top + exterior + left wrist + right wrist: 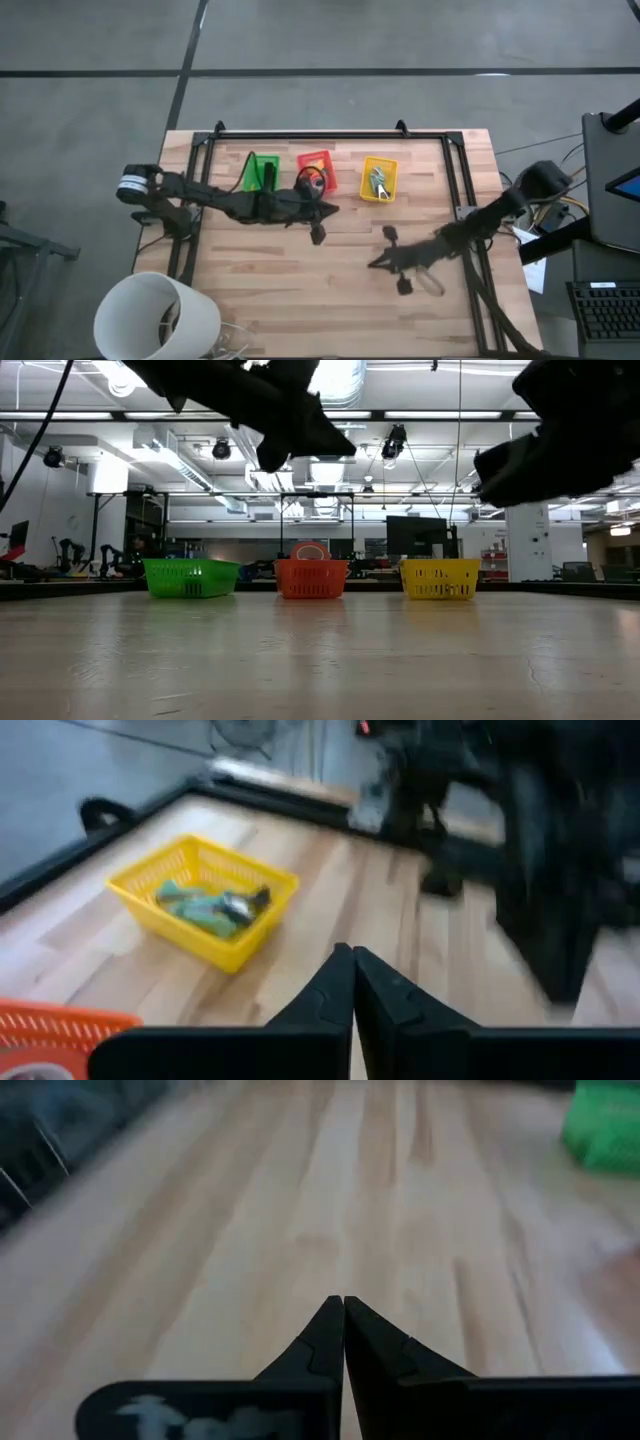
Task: Pick and place Stapler, Stapler remover, tape
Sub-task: Return to Home Position
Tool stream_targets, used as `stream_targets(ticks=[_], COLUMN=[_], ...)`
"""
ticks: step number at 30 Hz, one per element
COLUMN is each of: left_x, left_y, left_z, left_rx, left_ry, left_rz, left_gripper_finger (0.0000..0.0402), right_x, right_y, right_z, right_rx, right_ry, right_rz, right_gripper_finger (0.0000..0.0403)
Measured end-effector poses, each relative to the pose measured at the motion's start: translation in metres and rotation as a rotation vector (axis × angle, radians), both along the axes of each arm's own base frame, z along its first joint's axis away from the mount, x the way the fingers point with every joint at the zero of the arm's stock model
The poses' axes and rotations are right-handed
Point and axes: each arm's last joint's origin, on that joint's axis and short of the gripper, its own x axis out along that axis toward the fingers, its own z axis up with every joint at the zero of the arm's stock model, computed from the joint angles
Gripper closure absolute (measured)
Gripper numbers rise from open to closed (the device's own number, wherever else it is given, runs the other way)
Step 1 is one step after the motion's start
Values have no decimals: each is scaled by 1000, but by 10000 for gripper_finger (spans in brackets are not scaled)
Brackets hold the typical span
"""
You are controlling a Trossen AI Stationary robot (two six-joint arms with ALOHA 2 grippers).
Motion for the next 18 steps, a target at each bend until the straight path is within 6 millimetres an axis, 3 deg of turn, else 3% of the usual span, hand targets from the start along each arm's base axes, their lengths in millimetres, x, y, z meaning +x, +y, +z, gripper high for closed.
stream_targets(ticks=[3, 7, 18], left_x=[-3, -17, -101], left_y=[-2, 3, 7], left_z=[-8, -6, -26], left_rx=[14, 11, 68], left_ry=[39, 15, -227], left_rz=[-95, -114, -191], left_gripper_finger=[398, 397, 397], right_x=[-12, -32, -77], right_y=[-27, -53, -76], right_z=[9, 18, 33], right_rx=[77, 125, 129], right_ry=[-97, -182, -323], right_rz=[5, -50, -42], right_gripper_finger=[395, 395, 394])
